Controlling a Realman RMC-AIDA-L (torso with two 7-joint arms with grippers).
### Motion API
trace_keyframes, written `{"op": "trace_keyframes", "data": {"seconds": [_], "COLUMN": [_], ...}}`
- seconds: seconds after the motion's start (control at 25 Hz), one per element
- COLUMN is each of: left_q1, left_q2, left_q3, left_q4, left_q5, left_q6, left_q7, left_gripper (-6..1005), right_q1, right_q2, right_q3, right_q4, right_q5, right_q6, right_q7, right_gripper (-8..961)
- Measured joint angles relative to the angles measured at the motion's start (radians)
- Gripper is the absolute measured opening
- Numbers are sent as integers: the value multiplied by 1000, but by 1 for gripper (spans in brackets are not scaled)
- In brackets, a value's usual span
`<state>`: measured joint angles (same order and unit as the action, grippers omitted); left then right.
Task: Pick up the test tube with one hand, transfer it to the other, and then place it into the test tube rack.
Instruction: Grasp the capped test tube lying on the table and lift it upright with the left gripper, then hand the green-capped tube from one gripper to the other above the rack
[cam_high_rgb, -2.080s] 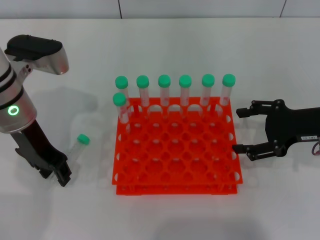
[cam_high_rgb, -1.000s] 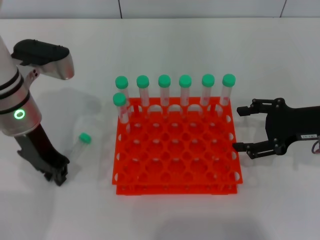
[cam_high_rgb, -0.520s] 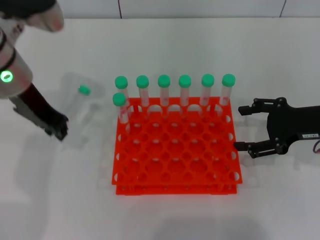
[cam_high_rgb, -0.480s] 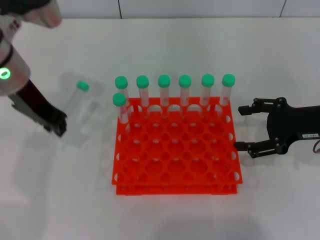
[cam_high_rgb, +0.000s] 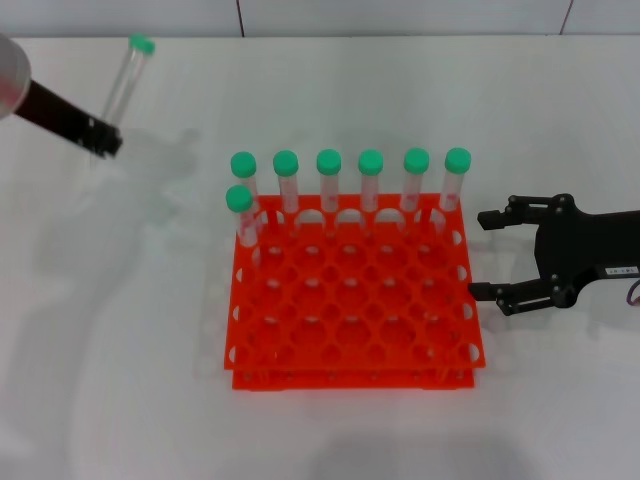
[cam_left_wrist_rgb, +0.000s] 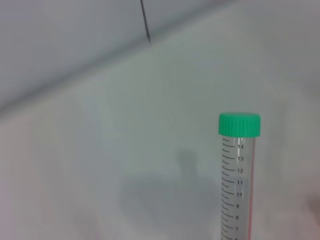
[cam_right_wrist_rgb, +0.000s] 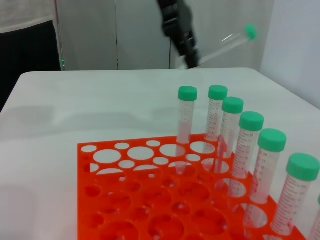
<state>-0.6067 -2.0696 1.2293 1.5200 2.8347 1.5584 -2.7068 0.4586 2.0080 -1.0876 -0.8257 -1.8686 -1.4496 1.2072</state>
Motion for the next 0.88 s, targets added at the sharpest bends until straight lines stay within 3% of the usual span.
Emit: {"op": "trace_keyframes", "data": {"seconds": [0.08,0.32,0.52,0.64,0.76,0.8,0.88], "left_q1": [52,206,244,255,250,240,227], "left_q2": [-10,-12,-13,-12,-11,-9,-8], "left_q3": [30,157,195,200,196,183,165], "left_q4": [28,12,-98,-206,-299,-353,-405], "left_q5": [-15,-149,-340,-583,-841,-986,-1099], "left_q6": [-111,-512,-749,-903,-933,-928,-900], "left_q7": [32,153,283,472,674,787,872], "left_gripper": [205,209,213,215,217,218,220], "right_q1": [0,2,1,1,1,0,0], "right_q2": [1,1,2,2,2,2,2], "right_q3": [0,0,0,7,9,9,10], "right_q4": [0,3,5,7,9,9,10], "right_q5": [0,2,16,17,17,17,18], "right_q6": [0,0,0,0,0,0,0], "right_q7": [0,2,3,2,0,0,-2], "right_gripper": [854,854,855,855,855,855,855]}}
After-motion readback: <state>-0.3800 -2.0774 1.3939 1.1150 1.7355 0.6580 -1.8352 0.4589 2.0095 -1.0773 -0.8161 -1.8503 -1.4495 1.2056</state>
